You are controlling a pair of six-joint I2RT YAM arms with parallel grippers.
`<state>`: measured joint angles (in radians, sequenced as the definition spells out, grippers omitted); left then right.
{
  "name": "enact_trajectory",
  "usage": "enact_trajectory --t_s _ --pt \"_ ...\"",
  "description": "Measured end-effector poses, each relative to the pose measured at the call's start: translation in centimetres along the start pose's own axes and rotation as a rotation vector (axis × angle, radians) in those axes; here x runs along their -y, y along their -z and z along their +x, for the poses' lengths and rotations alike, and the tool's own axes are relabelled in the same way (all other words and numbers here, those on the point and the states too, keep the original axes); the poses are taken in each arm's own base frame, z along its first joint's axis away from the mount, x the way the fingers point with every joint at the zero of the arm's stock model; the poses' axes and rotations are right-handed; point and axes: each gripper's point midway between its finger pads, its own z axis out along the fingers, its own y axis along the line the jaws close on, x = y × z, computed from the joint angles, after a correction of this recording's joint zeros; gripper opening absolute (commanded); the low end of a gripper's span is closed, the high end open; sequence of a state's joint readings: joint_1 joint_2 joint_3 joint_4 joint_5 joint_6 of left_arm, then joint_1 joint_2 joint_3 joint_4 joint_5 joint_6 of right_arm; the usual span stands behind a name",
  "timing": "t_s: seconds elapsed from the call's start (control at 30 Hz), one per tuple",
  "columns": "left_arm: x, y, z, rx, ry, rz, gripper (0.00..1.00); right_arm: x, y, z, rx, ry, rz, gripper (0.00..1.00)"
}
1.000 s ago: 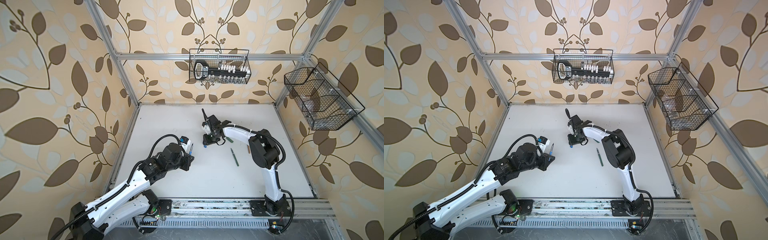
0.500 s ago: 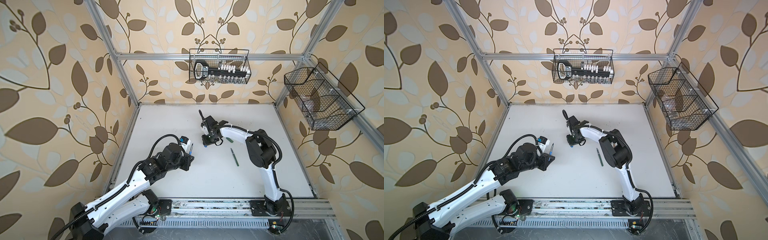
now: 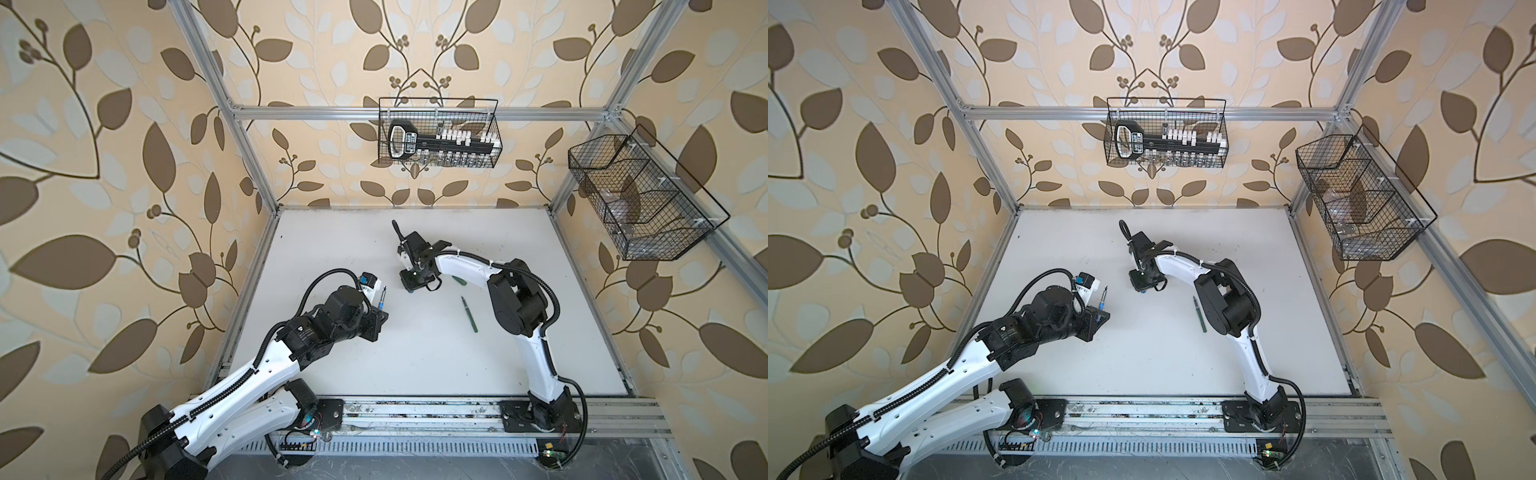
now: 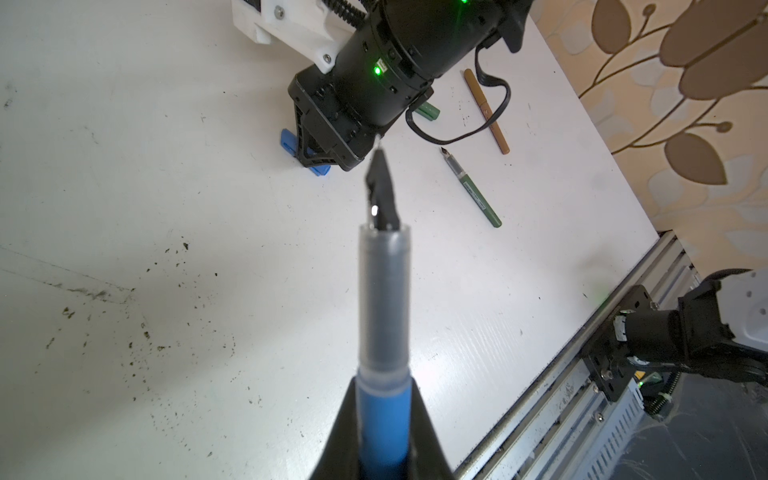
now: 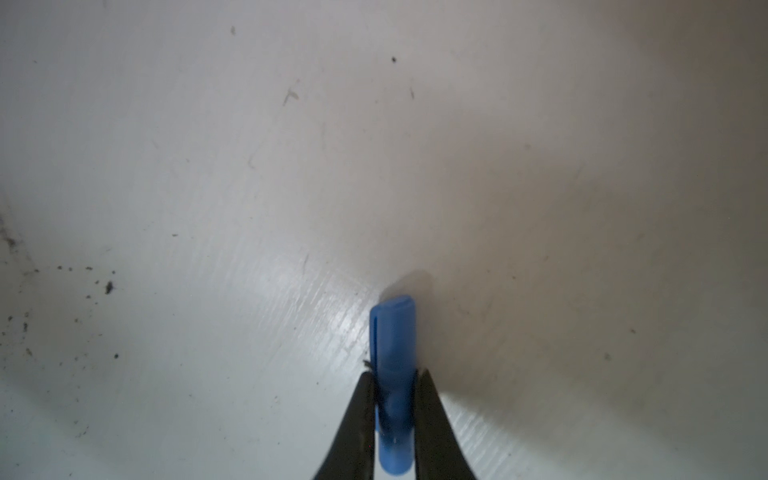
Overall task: Insert the pens into the pen caps
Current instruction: 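Lift the blue cap with the right gripper toward the pen in the left gripper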
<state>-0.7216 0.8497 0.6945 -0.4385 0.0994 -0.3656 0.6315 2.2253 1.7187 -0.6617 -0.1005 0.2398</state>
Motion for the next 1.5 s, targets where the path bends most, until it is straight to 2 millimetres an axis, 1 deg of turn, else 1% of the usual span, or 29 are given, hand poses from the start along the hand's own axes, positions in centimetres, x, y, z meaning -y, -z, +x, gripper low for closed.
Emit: enact_trajectory --t_s 0.1,0.2,0.27,0.43,0.53,0.6,0.73,0.9,1.0,1.17,1.23,1.3,1.33,1.37,1.43,1.5 --pt "0.0 0.0 -0.1 0.002 -0.001 0.001 0.12 0.3 0.5 0.9 -0.012 -0.009 -0.024 0.13" --pt "0.1 -0.3 -0.2 0.003 -0.002 0.002 0.13 0.6 1.6 1.6 -0.005 -0.031 -0.073 0.13" --pt "0.0 -0.8 -0.1 -0.007 0.0 -0.001 0.11 0.5 2.7 2.0 0.016 -0.048 -0.124 0.12" --pt "-0.1 -2.4 0.6 -0.057 0.005 0.0 0.1 -0.1 6.6 2.4 0.12 -0.102 -0.285 0.12" --pt "0.5 -2.8 0.5 -0.057 -0.004 0.019 0.1 -0.6 8.2 2.9 0.174 -0.131 -0.379 0.12" --pt "0.9 -2.9 0.3 -0.048 -0.01 0.031 0.1 -0.7 8.6 3.5 0.182 -0.146 -0.404 0.12" --pt "1.2 -3.1 0.0 -0.037 -0.014 0.04 0.1 -0.2 8.5 4.0 0.177 -0.155 -0.378 0.12" --pt "1.2 -3.2 0.0 -0.036 -0.013 0.04 0.1 1.9 7.5 5.4 0.137 -0.169 -0.234 0.13" --pt "1.2 -3.2 0.0 -0.036 -0.012 0.04 0.1 2.7 6.2 6.5 0.092 -0.154 -0.135 0.13" --pt "1.2 -3.1 0.0 -0.034 -0.012 0.041 0.1 3.0 2.7 8.8 -0.023 -0.115 -0.029 0.14" --pt "1.2 -3.0 -0.1 -0.03 -0.013 0.042 0.1 2.9 2.8 8.2 -0.016 -0.099 -0.011 0.18" --pt "1.3 -2.8 -0.2 -0.022 -0.014 0.043 0.1 3.0 2.7 7.7 -0.01 -0.09 0.01 0.26" --pt "1.3 -2.7 -0.3 -0.017 -0.014 0.044 0.1 3.1 2.6 7.7 -0.012 -0.085 0.022 0.31" --pt "1.3 -2.5 -0.4 -0.012 -0.015 0.045 0.1 3.3 2.6 7.7 -0.017 -0.077 0.032 0.34" --pt "1.4 -2.3 -0.6 -0.003 -0.016 0.047 0.1 3.5 2.6 7.7 -0.026 -0.068 0.049 0.38" --pt "1.4 -2.1 -0.7 0.004 -0.016 0.049 0.1 3.5 3.0 7.6 -0.031 -0.056 0.065 0.41"
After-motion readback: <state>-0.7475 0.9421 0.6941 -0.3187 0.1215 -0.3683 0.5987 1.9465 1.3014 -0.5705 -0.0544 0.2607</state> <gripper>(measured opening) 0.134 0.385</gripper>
